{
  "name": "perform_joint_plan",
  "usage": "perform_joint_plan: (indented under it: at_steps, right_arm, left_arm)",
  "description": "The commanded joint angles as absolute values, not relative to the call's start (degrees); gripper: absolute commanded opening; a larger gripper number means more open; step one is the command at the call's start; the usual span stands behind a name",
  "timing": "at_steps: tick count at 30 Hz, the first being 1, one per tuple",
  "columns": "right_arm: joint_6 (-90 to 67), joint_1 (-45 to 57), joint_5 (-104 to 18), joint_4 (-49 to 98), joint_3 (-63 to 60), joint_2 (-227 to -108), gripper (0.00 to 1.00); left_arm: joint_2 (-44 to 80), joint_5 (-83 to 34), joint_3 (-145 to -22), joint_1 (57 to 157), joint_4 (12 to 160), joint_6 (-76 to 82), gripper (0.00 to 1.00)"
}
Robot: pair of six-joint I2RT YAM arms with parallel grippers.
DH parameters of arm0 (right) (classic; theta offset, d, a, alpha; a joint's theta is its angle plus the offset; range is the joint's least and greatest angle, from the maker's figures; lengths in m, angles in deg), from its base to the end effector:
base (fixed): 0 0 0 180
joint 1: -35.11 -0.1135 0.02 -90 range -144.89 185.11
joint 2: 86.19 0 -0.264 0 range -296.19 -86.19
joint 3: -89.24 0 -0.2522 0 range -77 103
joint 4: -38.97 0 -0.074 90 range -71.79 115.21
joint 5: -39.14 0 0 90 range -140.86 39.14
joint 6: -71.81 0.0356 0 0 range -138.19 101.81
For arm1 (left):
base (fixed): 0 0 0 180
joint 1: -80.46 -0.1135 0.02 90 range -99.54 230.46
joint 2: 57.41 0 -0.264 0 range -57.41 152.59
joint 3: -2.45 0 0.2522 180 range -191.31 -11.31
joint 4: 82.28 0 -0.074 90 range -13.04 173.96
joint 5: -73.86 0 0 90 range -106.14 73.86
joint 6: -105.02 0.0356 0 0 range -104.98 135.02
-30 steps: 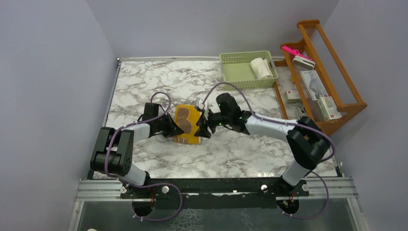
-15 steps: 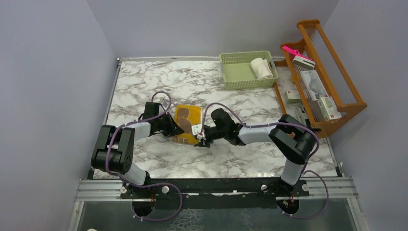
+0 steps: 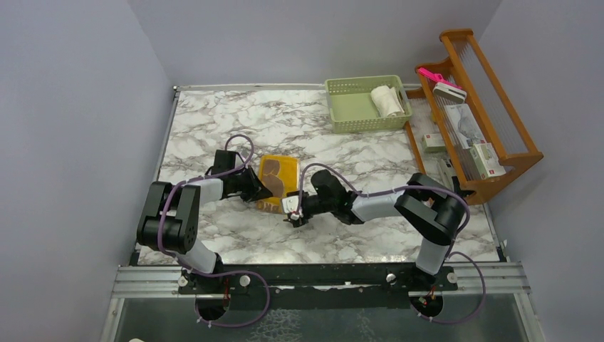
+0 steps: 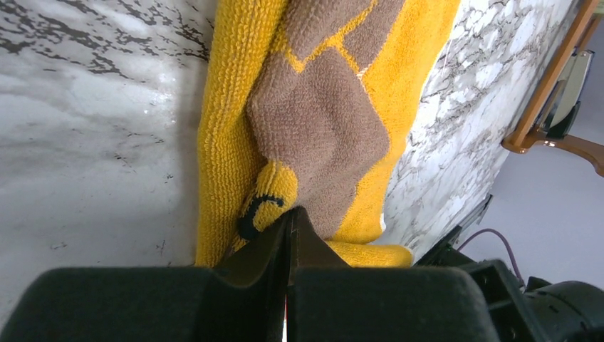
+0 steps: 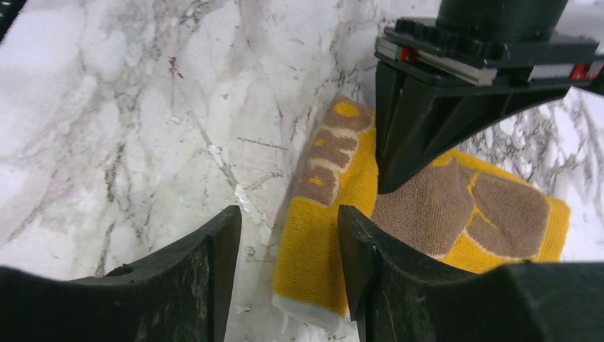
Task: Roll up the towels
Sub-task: Roll the towel at the center of the board.
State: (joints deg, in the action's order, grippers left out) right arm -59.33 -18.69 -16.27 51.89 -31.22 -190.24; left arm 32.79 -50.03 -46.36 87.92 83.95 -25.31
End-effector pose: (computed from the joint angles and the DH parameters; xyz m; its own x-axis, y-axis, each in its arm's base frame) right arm 0.1915 0.2959 0.1387 0.3920 -0.3815 -0.8372 -0.9189 -0.2058 -0.3365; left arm 0.2644 -0.0546 0.1258 -0.8946 -0.4247 -0.1393 -0.2037 0.6649 -0.7186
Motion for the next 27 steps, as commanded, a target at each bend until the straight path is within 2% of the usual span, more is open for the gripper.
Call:
perform_joint_plan:
  at_steps: [1, 14, 23, 27]
  right_arm:
    - [-62.1, -21.6, -21.2, 60.8, -34.1, -186.8, 0.54]
    - [-59.4, -22.8, -26.3, 55.5, -29.2, -193.5, 0.52]
    - [-54.0, -21.1, -27.5, 46.8, -23.8, -197.4, 0.45]
    - [-50.9, -20.5, -29.8, 41.5, -21.5, -198.3, 0.37]
  left_arm:
    - [35.6, -46.0, -45.9, 87.9, 82.8, -23.1, 0.01]
    - [36.5, -46.4, -45.8, 87.9, 83.0, -22.9, 0.01]
    - [36.8, -46.9, -46.0, 87.9, 82.9, -22.7, 0.01]
    - [36.8, -47.0, -46.5, 87.8, 82.5, -22.7, 0.01]
